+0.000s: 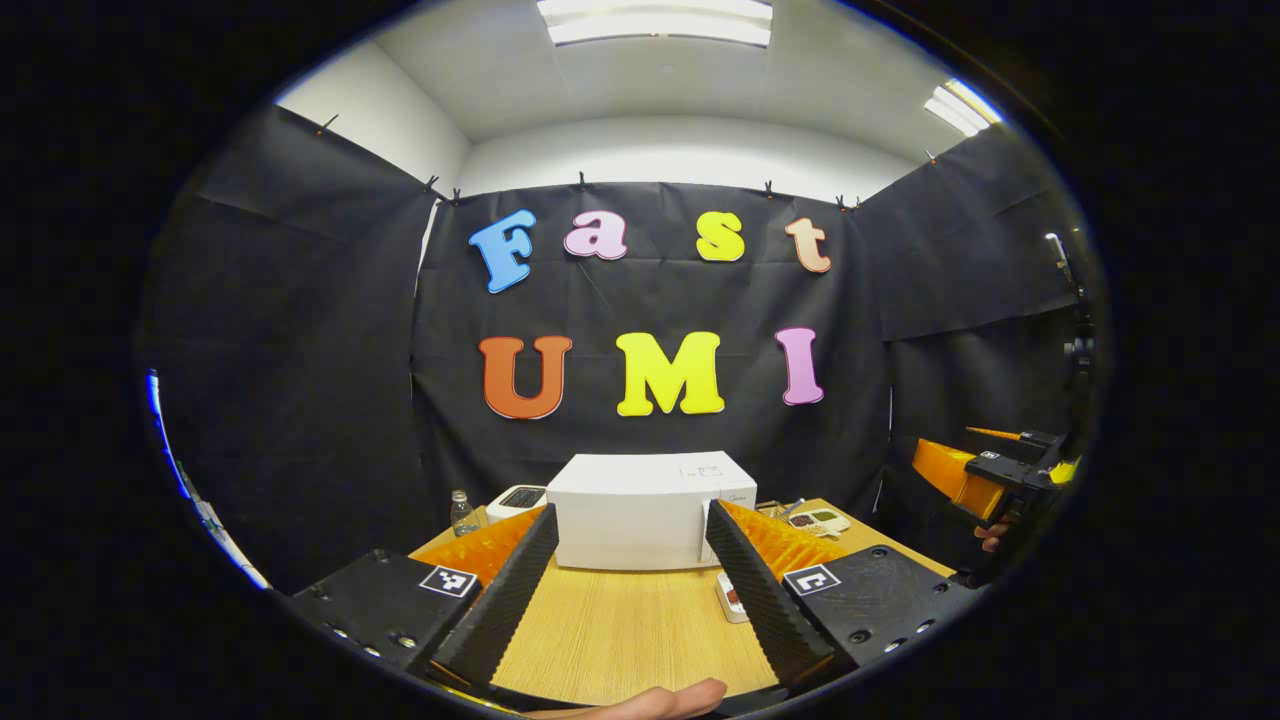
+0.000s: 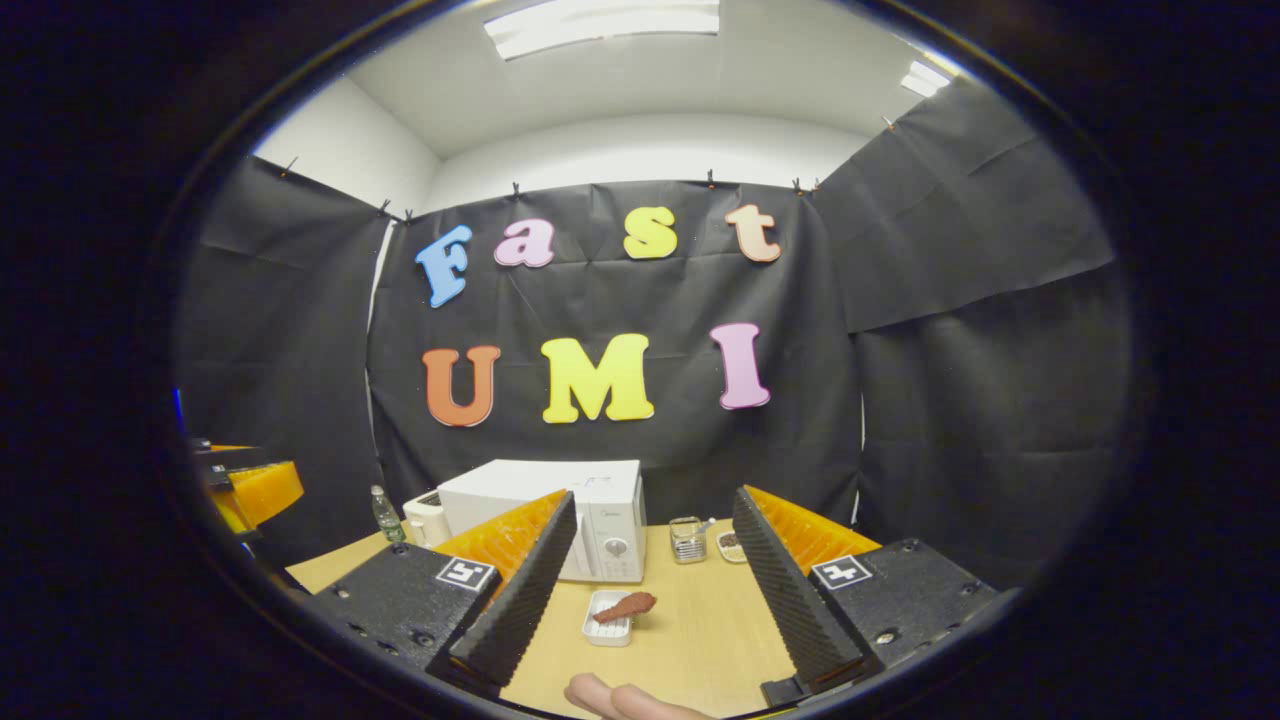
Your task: Open the microwave oven with the left hand, put the food in, and close the microwave oven.
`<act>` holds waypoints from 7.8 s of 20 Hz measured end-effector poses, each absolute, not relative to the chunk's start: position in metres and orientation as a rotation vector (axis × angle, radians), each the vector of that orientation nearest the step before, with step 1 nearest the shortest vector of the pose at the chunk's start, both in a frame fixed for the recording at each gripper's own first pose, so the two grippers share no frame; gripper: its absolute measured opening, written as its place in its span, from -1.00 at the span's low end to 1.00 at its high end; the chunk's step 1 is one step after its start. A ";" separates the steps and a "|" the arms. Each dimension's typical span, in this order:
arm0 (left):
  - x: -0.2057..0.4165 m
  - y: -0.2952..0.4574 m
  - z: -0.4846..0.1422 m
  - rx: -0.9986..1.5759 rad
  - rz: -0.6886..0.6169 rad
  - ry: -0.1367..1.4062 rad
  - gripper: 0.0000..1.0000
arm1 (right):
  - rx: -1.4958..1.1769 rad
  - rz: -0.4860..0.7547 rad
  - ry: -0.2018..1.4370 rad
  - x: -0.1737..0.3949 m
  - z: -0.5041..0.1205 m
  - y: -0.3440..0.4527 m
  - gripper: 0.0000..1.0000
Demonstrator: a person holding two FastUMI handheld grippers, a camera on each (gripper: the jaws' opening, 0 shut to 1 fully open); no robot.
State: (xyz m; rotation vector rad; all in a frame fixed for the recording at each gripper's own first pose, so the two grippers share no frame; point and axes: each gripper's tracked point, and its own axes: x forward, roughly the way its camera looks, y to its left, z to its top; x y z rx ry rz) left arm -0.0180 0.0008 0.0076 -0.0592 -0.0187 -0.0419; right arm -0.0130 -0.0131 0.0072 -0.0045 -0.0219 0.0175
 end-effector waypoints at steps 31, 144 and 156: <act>0.125 -0.056 -0.085 -0.124 -0.117 0.071 0.84 | 0.007 -0.013 -0.068 -0.006 -0.008 -0.063 0.99; 0.053 0.107 -0.060 -0.147 -0.032 -0.008 0.87 | 0.360 0.603 1.007 0.240 -0.327 0.017 0.53; 0.023 0.076 -0.054 -0.148 -0.136 -0.022 0.87 | 0.191 0.541 0.844 0.197 -0.265 0.026 -0.69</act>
